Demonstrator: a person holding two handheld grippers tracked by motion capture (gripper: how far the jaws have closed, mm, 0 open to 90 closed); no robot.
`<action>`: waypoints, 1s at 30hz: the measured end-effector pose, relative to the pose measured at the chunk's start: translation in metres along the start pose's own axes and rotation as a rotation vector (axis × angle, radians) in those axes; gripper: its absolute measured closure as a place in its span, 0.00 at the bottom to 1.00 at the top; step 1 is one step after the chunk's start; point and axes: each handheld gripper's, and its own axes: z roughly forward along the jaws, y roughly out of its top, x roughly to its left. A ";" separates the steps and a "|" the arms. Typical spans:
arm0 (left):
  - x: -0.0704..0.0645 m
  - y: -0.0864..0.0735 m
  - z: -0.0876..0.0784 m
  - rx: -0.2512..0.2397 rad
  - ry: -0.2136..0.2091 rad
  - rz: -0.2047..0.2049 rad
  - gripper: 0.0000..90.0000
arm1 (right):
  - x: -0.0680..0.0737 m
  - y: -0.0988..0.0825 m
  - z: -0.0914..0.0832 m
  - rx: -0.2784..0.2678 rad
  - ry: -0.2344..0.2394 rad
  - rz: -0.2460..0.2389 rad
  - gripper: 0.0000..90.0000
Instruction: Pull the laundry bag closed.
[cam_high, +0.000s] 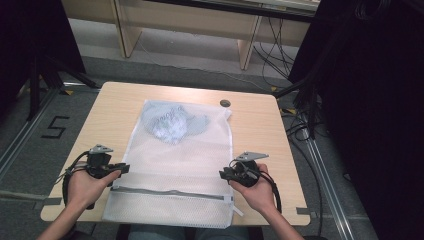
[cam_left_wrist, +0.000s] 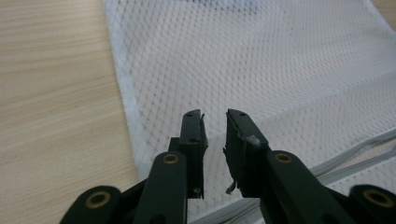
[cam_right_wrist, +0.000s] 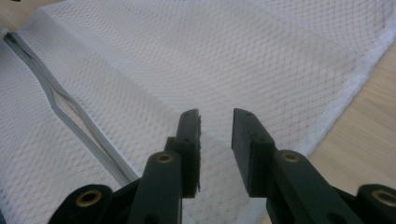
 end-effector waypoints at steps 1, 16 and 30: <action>0.002 -0.001 0.001 0.011 0.002 -0.006 0.85 | 0.001 0.000 0.000 0.010 0.020 0.008 0.80; 0.001 -0.003 0.005 0.060 0.025 -0.055 0.95 | 0.030 0.017 0.013 0.015 0.030 -0.024 0.78; 0.009 -0.011 0.004 0.153 0.081 -0.088 0.97 | 0.069 0.036 0.043 0.058 0.107 -0.087 0.77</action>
